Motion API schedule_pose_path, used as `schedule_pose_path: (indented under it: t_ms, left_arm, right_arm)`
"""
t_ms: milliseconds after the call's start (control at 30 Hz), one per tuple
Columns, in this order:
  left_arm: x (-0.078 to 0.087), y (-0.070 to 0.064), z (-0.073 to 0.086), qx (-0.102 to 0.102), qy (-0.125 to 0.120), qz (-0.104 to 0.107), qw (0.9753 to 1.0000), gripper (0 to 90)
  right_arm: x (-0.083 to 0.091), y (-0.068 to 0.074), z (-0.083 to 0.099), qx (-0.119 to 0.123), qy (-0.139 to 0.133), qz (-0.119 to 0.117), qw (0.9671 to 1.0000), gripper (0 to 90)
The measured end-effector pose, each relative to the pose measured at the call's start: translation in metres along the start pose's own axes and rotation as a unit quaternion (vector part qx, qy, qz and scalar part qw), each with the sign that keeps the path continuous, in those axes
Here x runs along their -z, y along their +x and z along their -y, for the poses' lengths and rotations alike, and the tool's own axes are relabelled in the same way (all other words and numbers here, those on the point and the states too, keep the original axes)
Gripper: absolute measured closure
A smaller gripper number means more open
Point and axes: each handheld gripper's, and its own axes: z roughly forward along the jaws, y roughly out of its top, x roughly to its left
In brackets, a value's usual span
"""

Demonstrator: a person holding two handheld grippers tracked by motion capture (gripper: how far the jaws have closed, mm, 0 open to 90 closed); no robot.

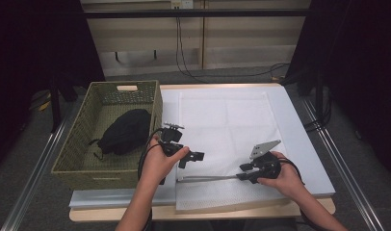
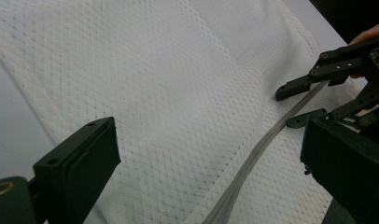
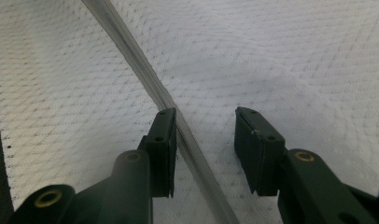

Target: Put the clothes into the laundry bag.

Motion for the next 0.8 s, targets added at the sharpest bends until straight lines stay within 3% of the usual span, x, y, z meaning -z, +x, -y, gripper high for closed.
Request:
schedule_pose_path:
  t_ms: [67, 133, 167, 367, 800]
  left_arm:
    - [0.0, 0.0, 0.0, 0.002, 0.001, 0.003, 1.0, 4.4]
    - [0.0, 0.0, 0.0, 0.003, 0.0, 0.003, 1.0, 4.5]
    - [0.0, 0.0, 0.0, 0.003, 0.0, 0.003, 1.0, 4.5]
    - [0.0, -0.001, 0.0, 0.012, -0.006, 0.005, 0.9999, 4.5]
    - [-0.002, 0.001, 0.0, 0.008, 0.002, 0.005, 1.0, 4.5]
  right_arm:
    - [-0.001, 0.001, 0.0, 0.015, 0.0, 0.012, 0.9998, 63.4]
    - [-0.001, 0.002, -0.001, 0.009, 0.001, 0.013, 0.9999, 64.6]
    - [-0.002, 0.001, -0.002, 0.023, -0.001, 0.012, 0.9997, 67.0]
    - [-0.004, -0.001, -0.004, 0.027, -0.004, 0.016, 0.9995, 74.0]
    - [-0.012, -0.008, -0.01, 0.009, -0.023, 0.046, 0.9986, 87.9]
